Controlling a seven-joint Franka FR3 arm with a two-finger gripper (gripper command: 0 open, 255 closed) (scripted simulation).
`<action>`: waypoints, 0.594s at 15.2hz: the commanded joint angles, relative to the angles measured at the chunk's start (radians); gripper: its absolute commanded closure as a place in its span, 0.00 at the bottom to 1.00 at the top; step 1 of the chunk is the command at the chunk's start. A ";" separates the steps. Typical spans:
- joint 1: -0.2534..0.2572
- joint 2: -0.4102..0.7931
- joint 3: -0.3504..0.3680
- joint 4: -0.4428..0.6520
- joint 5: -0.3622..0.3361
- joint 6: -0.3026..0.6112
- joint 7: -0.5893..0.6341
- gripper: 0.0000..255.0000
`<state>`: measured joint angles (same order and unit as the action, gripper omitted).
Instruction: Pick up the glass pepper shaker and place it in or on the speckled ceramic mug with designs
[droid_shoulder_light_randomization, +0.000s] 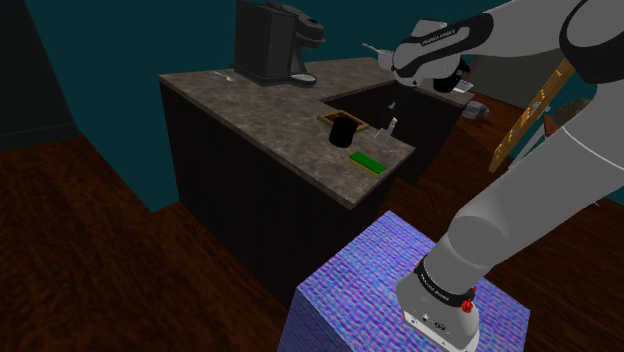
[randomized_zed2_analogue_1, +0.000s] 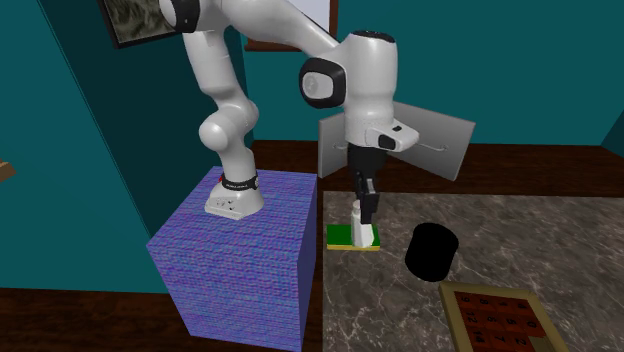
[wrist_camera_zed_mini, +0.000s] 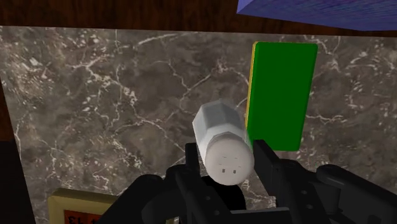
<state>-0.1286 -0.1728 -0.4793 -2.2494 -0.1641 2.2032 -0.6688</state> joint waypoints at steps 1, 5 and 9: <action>-0.001 -0.011 0.002 0.017 -0.003 -0.027 0.000 1.00; 0.000 -0.030 0.008 0.054 -0.007 -0.082 0.001 1.00; 0.001 -0.045 0.014 0.095 -0.009 -0.137 0.002 1.00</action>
<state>-0.1273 -0.2112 -0.4671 -2.1597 -0.1707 2.0774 -0.6683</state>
